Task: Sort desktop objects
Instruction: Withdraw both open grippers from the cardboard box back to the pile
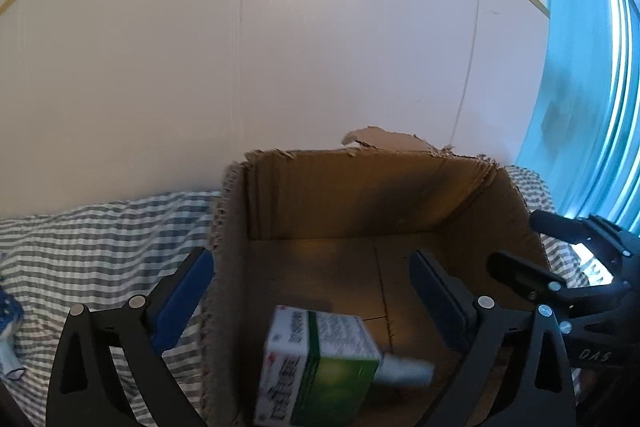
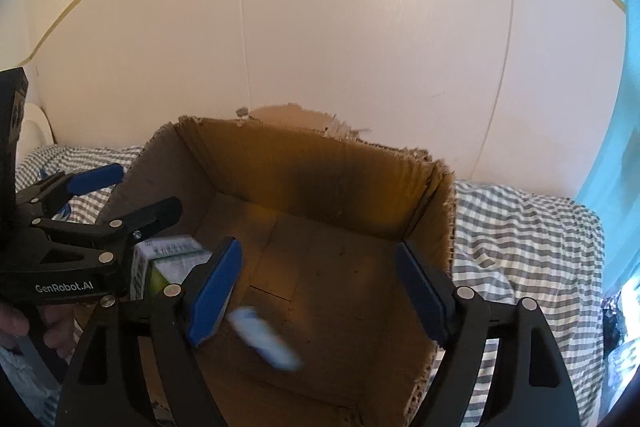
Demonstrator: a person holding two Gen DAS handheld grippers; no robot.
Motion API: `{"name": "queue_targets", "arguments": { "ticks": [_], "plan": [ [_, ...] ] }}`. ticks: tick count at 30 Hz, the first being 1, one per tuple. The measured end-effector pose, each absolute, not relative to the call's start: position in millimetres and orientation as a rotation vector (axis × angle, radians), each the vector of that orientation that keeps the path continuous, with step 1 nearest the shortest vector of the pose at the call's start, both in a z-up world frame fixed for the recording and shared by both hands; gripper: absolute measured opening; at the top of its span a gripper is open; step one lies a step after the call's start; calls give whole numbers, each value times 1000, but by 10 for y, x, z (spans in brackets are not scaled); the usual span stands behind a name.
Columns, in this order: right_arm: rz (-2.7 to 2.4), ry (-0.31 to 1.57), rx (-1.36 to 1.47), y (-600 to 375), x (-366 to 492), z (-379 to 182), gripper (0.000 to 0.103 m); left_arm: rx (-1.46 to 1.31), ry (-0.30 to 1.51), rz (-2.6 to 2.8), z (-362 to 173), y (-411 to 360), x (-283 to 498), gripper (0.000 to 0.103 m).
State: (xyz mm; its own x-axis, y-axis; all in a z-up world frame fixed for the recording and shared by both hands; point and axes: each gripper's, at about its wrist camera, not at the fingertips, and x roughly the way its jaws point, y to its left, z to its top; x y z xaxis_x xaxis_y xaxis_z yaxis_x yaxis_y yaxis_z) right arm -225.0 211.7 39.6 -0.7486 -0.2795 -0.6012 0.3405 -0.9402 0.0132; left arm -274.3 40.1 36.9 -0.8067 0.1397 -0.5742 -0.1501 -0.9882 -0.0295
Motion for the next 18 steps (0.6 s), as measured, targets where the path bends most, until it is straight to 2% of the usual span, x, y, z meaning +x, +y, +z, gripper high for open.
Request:
{"name": "queue_targets", "arguments": {
  "ticks": [18],
  "plan": [
    [-2657, 174, 785, 2077, -1233, 856, 79, -852, 135, 2941, 744, 474, -1617, 103]
  ]
}}
